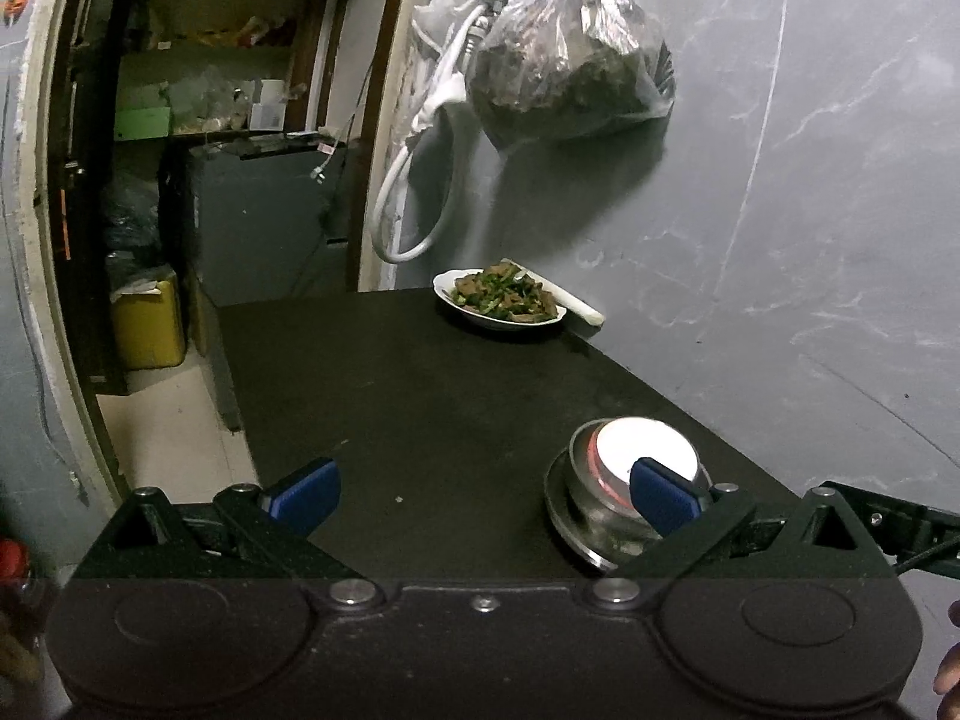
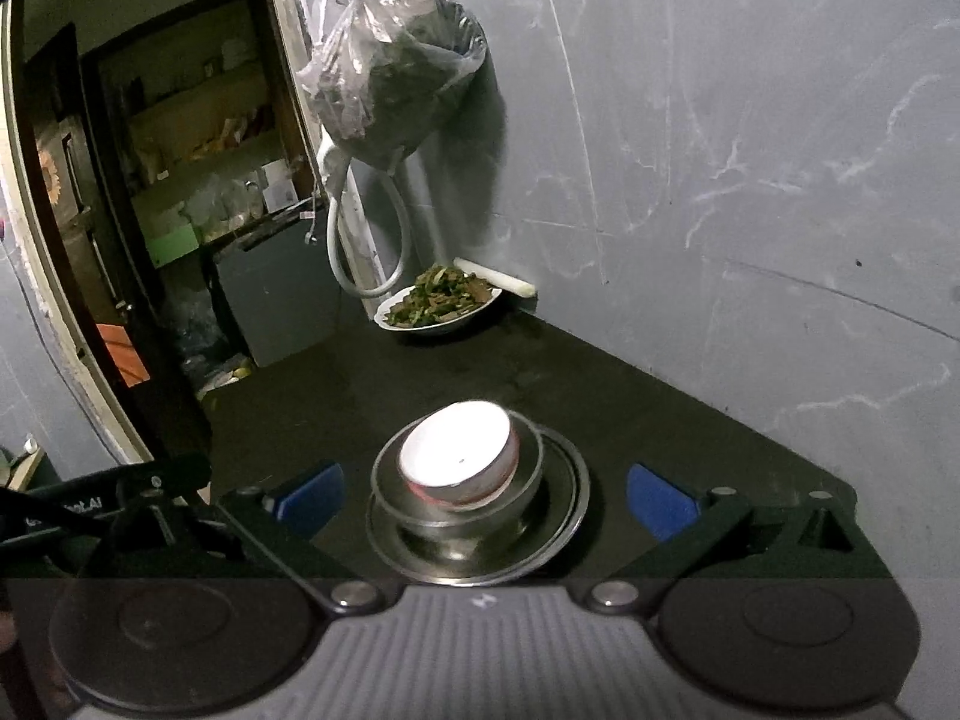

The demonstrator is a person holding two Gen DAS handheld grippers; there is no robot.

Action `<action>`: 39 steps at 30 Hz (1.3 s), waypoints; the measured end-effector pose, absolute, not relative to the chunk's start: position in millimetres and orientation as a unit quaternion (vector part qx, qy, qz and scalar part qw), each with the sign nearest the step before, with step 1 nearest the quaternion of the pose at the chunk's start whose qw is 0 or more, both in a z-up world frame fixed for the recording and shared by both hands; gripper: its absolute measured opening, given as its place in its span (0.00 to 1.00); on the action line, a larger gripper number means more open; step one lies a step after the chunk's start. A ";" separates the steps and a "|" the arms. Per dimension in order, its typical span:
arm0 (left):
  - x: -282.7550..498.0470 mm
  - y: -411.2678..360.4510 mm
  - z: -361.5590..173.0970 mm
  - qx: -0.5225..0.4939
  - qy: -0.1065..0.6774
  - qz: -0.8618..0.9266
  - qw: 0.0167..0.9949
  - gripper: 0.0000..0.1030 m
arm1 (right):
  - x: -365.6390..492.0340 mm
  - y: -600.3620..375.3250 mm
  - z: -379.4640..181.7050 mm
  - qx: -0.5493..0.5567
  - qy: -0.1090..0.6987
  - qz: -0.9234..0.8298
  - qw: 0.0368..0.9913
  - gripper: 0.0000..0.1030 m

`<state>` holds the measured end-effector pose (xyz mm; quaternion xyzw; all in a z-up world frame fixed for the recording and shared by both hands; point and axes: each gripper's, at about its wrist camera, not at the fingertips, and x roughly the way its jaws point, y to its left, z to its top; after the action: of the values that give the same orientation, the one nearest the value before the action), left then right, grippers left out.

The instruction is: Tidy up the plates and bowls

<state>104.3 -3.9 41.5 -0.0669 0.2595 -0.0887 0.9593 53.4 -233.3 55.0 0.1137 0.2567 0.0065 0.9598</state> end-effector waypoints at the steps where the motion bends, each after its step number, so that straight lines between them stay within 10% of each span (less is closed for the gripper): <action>1: 99.0 -0.8 40.7 -0.066 0.259 -0.090 0.959 0.99 | 47.0 -229.1 54.9 0.113 0.254 0.004 0.960 1.00; 39: 15.9 35.6 1.4 -0.025 0.260 -0.111 0.959 0.99 | -77.3 -193.1 19.8 0.088 0.232 -0.045 0.968 1.00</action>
<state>15.9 35.6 1.4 -0.0248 0.2602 -0.1112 0.9588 -77.3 -193.1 19.8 0.0877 0.2315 -0.0446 0.9678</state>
